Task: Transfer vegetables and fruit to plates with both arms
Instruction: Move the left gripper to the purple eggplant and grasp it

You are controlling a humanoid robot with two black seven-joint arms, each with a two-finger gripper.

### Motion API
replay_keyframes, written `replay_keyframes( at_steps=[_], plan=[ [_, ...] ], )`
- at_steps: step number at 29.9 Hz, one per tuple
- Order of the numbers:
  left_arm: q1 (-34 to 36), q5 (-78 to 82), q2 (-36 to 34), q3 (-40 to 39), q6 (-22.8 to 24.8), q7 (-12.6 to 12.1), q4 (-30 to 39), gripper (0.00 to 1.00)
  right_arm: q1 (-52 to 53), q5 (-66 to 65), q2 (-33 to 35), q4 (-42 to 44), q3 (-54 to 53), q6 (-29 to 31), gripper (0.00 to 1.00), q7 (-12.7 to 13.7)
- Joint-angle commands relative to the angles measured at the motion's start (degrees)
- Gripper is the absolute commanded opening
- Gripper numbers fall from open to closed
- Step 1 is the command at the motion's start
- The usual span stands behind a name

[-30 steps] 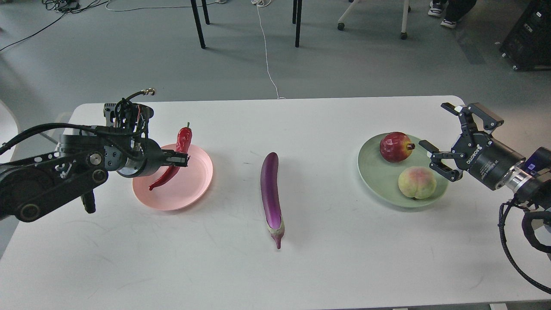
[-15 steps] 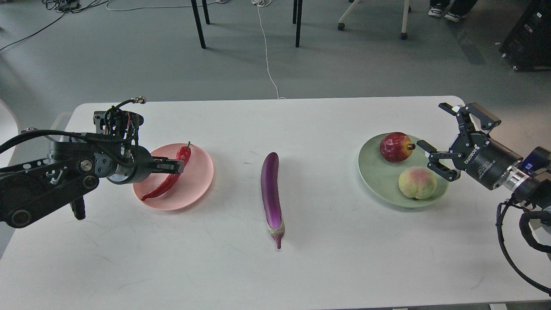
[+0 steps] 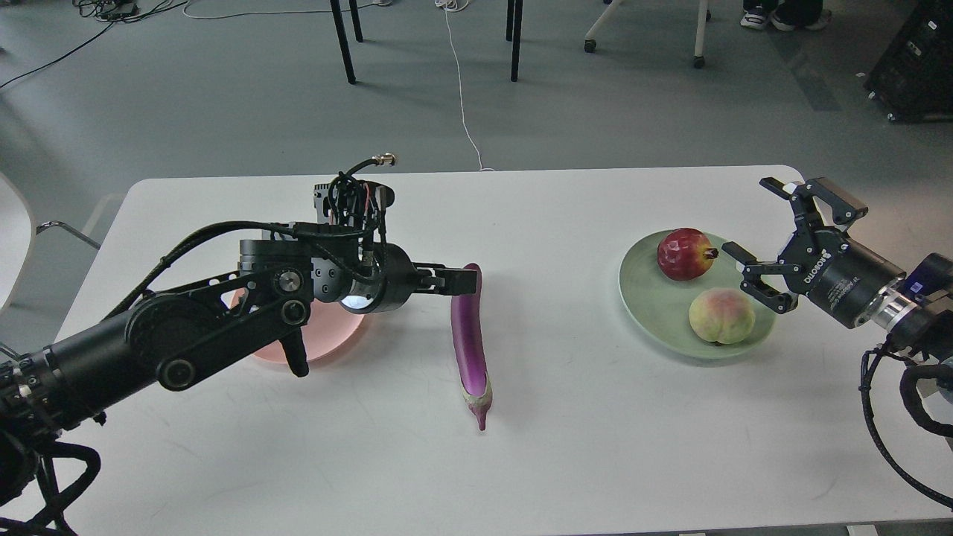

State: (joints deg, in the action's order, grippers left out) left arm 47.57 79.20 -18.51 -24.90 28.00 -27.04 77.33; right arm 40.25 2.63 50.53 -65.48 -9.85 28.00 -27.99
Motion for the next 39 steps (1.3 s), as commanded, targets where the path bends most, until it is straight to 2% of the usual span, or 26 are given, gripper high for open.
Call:
replay_keyframes(
  at_steps=[1,6,18,27,30,33,37,39],
  plan=[
    [-0.64,1.22,2.07,2.74,0.0,-0.3,-1.74,1.0,-0.08,0.01,0.01,-0.09,0.01,0.0,0.96,-0.01],
    [-0.81,1.49,2.51,6.17,-1.02,-0.04,-3.59,1.0,-0.08,0.01,0.01,-0.09,0.01,0.0,0.96,-0.01],
    [-1.78,0.61,4.62,6.17,-0.76,-0.12,-5.35,1.0,-0.08,0.01,0.01,-0.26,0.1,0.0,0.96,-0.01],
    [-1.69,0.52,6.38,6.09,-0.67,-0.3,-6.76,0.93,-0.52,0.01,0.27,-0.26,0.1,0.0,0.96,-0.01],
    [-1.78,0.52,6.55,6.09,-0.58,-0.3,-7.55,0.84,-0.61,0.01,0.19,-0.18,0.01,0.0,0.96,-0.01],
    [-1.52,0.52,7.78,6.09,-0.23,-0.47,-8.86,0.6,-0.61,0.01,0.27,-0.26,0.1,0.0,0.96,-0.01],
    [-1.25,0.43,8.05,6.09,0.0,-0.47,-9.22,0.44,-0.87,-0.08,0.27,-0.26,0.1,0.0,0.96,-0.01],
    [-1.08,0.52,8.05,6.0,0.0,-0.47,-9.31,0.25,-0.88,-0.08,0.19,-0.26,0.09,0.0,0.96,-0.01]
  ],
)
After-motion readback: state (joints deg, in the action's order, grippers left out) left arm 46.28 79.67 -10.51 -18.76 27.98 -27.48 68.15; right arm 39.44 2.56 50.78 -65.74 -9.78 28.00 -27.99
